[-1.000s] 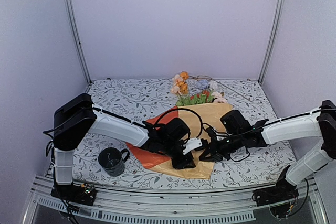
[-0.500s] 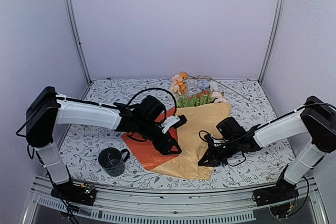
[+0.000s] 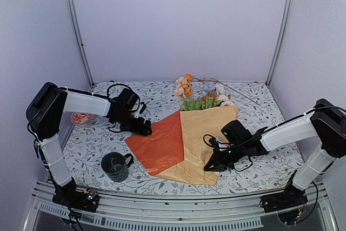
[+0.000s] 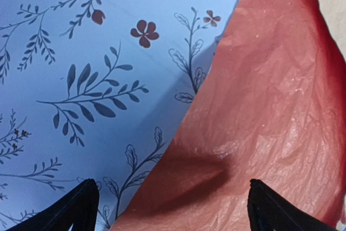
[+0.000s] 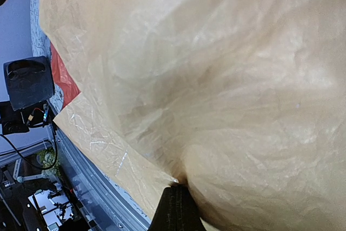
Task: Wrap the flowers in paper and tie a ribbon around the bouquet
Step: Press the fold line on the 2/3-folded wrapping paper, then pick up the two-thirds-folded wrapping paper from the center of the board, then fold the two-thirds-folded wrapping paper at the center of the board.
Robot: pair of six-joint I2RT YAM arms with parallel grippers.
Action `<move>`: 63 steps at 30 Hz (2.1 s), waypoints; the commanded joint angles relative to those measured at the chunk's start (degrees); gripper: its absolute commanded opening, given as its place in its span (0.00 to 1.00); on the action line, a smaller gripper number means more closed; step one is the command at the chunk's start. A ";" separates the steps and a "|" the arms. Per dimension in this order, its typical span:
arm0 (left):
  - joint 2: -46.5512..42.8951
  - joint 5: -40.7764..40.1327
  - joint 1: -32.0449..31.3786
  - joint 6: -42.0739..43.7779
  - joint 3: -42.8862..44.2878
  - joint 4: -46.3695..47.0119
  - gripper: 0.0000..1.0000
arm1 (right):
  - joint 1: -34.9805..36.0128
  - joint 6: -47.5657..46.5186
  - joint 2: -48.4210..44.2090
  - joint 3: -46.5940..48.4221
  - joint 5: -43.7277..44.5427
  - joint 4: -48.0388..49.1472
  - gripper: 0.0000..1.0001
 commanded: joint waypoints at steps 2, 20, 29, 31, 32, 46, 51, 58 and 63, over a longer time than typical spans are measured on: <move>2.25 11.89 -0.73 1.00 -2.58 2.31 0.88 | 0.17 -1.48 1.37 -1.03 5.90 -4.83 0.00; -6.60 30.94 -4.15 0.58 -9.87 13.56 0.35 | 0.16 -2.18 3.71 0.93 4.97 -5.01 0.00; -7.80 23.86 -4.74 -2.33 -10.35 13.99 0.00 | 0.28 -2.88 1.99 2.11 5.76 -7.26 0.00; -8.60 22.10 -5.05 -2.04 -9.12 12.23 0.00 | 0.32 -3.28 1.35 2.66 6.02 -7.75 0.00; -9.02 21.37 -5.44 -1.79 -8.64 11.46 0.00 | 0.44 -3.46 1.13 3.05 6.08 -8.04 0.00; -8.55 21.12 -15.83 -6.60 6.12 12.58 0.00 | 0.94 -5.07 3.55 5.45 4.12 -10.63 0.00; 0.42 28.26 -15.96 -10.39 16.33 14.92 0.00 | 0.94 -4.93 3.90 4.95 2.65 -8.64 0.00; 13.63 31.54 -15.86 -16.79 25.72 21.02 0.00 | 0.91 -4.77 2.85 3.31 -0.11 -4.43 0.00; 22.97 30.82 -16.36 -19.60 31.76 21.80 0.00 | 0.97 -1.81 1.47 1.73 -3.15 1.00 0.00</move>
